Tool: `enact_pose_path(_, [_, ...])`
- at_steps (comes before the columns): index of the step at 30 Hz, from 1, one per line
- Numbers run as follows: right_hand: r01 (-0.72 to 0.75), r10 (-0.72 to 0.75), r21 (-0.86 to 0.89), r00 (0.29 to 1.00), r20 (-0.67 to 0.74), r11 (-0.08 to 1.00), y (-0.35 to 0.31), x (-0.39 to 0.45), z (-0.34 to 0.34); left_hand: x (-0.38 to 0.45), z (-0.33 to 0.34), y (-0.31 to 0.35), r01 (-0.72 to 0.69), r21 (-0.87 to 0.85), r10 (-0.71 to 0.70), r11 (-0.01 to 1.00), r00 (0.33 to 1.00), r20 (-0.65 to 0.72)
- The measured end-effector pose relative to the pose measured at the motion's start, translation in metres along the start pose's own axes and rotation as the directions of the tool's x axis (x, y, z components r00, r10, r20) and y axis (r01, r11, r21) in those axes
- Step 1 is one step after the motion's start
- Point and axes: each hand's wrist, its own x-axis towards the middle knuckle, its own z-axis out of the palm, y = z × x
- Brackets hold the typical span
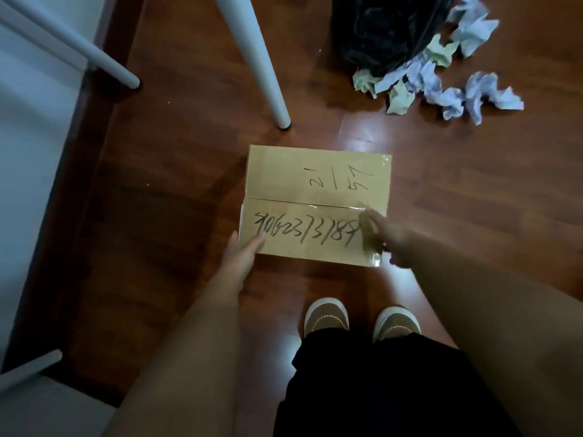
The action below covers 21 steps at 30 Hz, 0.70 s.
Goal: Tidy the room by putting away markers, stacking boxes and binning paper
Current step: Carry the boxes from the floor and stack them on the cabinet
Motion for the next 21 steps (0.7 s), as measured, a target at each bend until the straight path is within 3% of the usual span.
enact_pose_path(5, [0.168, -0.156, 0.212, 0.985, -0.074, 0.963, 0.009, -0.037, 0.002, -0.045, -0.006, 0.031, -0.206, 0.109, 0.217, 0.972, 0.971, -0.099])
enact_pose_path(11, [0.214, -0.195, 0.333, 0.977, -0.091, 0.918, -0.004, -0.171, -0.037, -0.167, -0.045, 0.1, -0.394, 0.024, 0.394, 0.919, 0.91, -0.132])
enact_pose_path(15, [0.38, -0.318, 0.473, 0.925, -0.209, 0.794, 0.008, -0.269, -0.069, -0.269, -0.056, 0.122, -0.467, -0.08, 0.461, 0.881, 0.883, -0.087])
enact_pose_path(21, [0.614, -0.57, 0.382, 0.787, -0.236, 0.69, -0.023, -0.436, -0.142, -0.427, -0.085, 0.155, -0.564, -0.179, 0.564, 0.806, 0.824, -0.056])
